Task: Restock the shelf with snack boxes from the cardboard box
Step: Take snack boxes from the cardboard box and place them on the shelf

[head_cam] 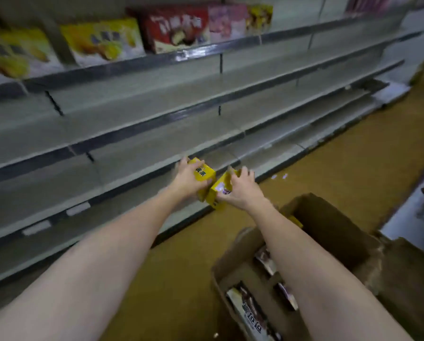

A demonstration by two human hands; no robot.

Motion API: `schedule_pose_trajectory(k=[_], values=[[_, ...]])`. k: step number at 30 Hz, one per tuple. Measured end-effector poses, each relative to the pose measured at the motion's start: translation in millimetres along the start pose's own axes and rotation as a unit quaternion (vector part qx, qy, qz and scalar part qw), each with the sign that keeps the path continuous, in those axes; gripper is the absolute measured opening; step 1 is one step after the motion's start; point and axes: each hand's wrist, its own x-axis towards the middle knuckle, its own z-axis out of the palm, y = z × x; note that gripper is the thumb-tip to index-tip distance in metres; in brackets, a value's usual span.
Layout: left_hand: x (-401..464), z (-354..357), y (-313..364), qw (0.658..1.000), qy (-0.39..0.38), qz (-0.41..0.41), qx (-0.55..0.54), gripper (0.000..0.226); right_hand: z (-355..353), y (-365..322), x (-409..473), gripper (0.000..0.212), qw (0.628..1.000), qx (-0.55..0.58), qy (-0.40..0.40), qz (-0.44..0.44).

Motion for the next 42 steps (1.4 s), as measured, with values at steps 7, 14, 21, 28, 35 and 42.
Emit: schedule_pose_trajectory(k=[7,14,21,28,35,42], values=[[-69,-136,-102,0.991,0.104,-0.081,-0.008,0.062,-12,-167,8,0.073,0.991,-0.017,0.028,-0.127],[-160,-274,-212,0.967,0.221,-0.123,0.031,0.057,-6,-352,-20,0.073,0.978,-0.009,0.026,-0.206],[-246,-389,-299,0.931,0.300,-0.182,0.103,0.057,7,-516,-55,0.083,0.957,0.020,0.068,-0.282],[-332,-473,-371,0.892,0.370,-0.226,0.128,0.053,19,-654,-83,0.073,0.935,0.050,0.074,-0.342],[-395,-544,-444,0.847,0.414,-0.297,0.152,0.054,31,-786,-107,0.074,0.894,0.049,0.097,-0.436],[-417,-618,-521,0.806,0.449,-0.325,0.207,0.055,33,-906,-109,0.066,0.851,0.072,0.134,-0.503]])
